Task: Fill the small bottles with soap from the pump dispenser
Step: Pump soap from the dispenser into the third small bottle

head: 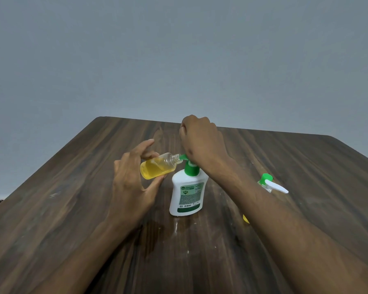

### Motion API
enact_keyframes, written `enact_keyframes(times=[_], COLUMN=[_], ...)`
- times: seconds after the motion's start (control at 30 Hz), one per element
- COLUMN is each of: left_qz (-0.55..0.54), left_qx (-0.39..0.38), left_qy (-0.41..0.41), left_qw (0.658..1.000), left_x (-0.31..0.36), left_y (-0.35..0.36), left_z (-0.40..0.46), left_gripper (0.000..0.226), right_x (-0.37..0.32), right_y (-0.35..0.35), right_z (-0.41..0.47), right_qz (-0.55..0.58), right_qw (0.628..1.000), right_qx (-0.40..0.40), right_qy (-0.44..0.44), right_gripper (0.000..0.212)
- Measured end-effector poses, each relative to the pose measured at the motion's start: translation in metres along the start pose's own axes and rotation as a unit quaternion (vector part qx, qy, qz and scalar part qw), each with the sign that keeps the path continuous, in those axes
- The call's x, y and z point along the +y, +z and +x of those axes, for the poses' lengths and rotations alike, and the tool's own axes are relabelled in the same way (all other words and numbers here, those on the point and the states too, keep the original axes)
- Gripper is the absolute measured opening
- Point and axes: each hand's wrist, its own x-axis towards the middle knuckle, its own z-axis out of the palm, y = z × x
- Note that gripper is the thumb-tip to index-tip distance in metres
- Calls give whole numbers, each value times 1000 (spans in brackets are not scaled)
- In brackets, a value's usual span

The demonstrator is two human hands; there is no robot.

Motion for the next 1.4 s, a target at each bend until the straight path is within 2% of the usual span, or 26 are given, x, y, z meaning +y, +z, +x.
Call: enact_keyframes(times=[0.8, 0.97, 1.4], left_qz=[-17, -25, -24], left_qx=[-30, -36, -42], left_qy=[-1, 0, -16], left_qw=[999, 999, 999], left_x=[2, 1, 3], left_y=[-2, -3, -3], left_z=[-1, 0, -1], left_gripper=[77, 75, 75], right_x=[1, 0, 4], right_y=[5, 4, 10], right_z=[1, 1, 6], right_qz=[17, 8, 21], right_qw=[1000, 1000, 1000], right_qx=[2, 4, -1], right_qy=[10, 3, 11], right_gripper=[14, 9, 17])
